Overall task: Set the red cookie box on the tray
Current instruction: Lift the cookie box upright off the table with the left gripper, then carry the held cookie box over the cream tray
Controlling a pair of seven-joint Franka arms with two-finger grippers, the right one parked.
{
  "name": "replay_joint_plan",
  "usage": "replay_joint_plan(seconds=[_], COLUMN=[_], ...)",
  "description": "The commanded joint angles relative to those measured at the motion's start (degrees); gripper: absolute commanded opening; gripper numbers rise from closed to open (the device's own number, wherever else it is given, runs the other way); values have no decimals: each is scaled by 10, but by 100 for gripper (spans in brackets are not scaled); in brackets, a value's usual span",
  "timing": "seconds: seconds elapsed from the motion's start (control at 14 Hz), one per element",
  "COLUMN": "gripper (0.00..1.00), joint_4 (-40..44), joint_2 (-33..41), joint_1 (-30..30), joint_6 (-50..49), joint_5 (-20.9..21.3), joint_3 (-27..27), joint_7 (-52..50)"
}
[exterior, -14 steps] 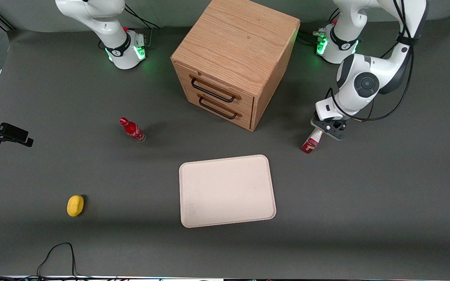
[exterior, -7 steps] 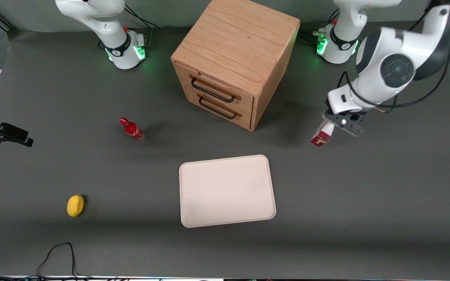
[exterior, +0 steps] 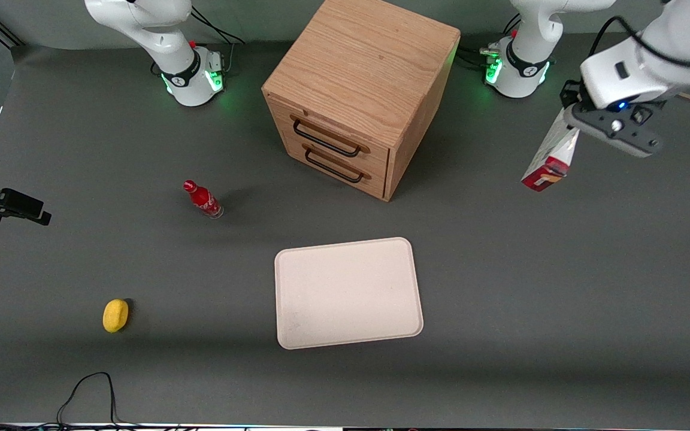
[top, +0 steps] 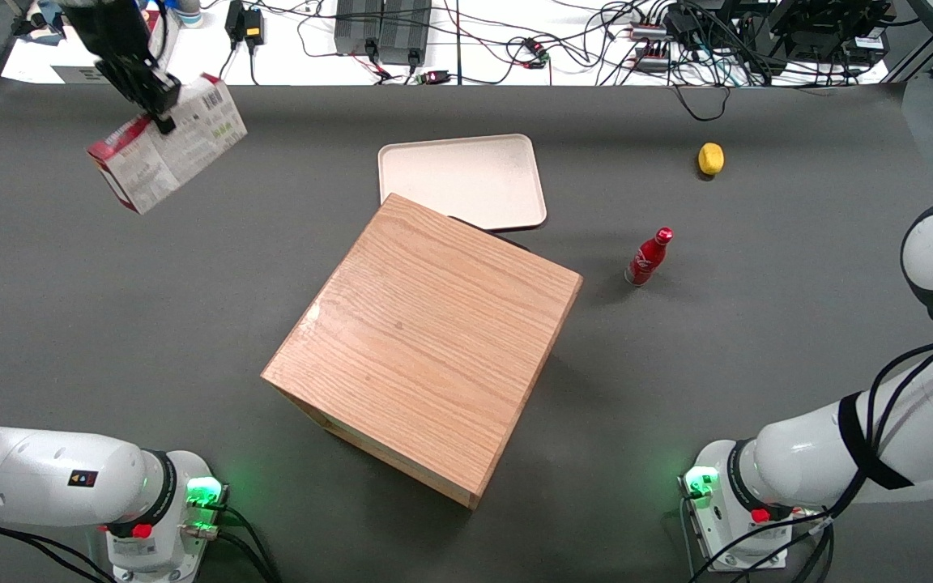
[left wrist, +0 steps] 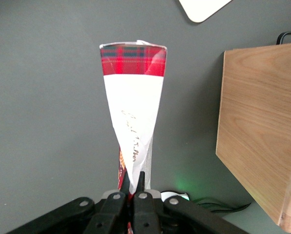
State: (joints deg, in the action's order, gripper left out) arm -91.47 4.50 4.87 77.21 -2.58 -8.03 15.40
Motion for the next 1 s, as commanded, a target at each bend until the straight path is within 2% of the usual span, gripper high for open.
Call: replay_joint_plan(seconds=[0.0, 0.21, 0.71, 0.93], gripper=[0, 0, 0, 0], joint_4=[72, 167, 438, 458], joint_2=[-47, -128, -359, -379], joint_1=[6, 19, 148, 189], joint_6=[-18, -21, -14, 35], joint_5=[7, 5, 20, 21], joint_3=[-5, -11, -10, -6], joint_7=[-65, -161, -445, -517])
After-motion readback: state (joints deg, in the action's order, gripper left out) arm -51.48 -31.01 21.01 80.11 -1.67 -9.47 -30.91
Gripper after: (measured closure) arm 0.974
